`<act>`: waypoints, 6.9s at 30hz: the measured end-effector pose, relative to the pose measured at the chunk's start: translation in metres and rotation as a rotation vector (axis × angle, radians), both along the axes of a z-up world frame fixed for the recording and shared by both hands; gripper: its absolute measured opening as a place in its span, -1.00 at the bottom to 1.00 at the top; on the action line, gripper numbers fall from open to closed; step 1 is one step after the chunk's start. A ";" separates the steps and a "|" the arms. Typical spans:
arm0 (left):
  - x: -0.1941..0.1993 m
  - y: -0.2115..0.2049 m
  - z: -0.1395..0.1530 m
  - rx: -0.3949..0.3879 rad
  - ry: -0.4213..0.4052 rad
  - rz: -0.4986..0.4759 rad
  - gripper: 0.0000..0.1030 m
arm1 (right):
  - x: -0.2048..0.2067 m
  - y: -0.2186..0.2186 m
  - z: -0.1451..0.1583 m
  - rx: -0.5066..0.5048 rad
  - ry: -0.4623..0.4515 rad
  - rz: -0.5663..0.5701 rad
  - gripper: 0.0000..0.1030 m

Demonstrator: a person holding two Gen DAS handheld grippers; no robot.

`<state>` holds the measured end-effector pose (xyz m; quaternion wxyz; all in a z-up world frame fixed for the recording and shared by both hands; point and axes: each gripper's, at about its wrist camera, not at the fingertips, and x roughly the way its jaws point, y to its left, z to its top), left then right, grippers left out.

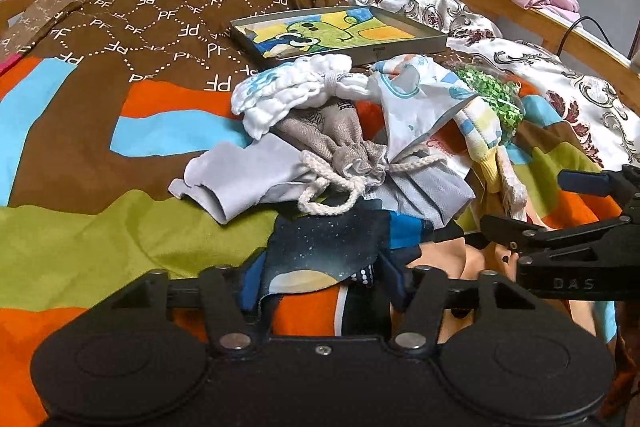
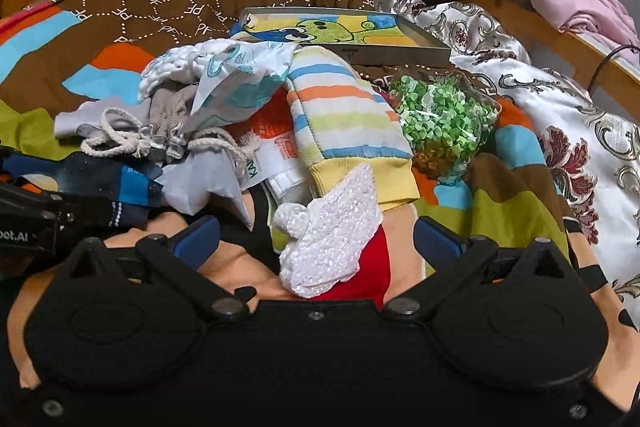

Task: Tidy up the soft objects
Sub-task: 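Grasp the dark navy sock with the left tool while the right tool grasps the white sparkly glove, then carry the sock into the painted tray and open the left tool while the right tool drops the glove there, then move both tools back from the tray to the pile of soft items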

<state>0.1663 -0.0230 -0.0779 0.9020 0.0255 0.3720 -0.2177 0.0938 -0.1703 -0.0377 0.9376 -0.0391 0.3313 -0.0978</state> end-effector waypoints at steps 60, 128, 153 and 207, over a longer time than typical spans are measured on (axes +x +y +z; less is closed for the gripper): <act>-0.076 -0.005 0.091 -0.286 -0.161 0.071 -0.88 | -0.096 -0.045 0.079 0.307 -0.500 0.093 -0.85; 0.259 -0.076 0.104 -0.079 -0.296 0.380 0.87 | 0.231 -0.168 0.060 0.586 -0.401 -0.032 0.99; -0.018 -0.013 0.171 -0.236 -0.480 0.422 0.98 | 0.022 -0.081 0.151 0.257 -0.466 0.084 0.99; -0.097 0.016 0.049 -0.001 -0.218 0.376 0.99 | -0.049 -0.031 0.057 0.192 -0.134 -0.046 0.99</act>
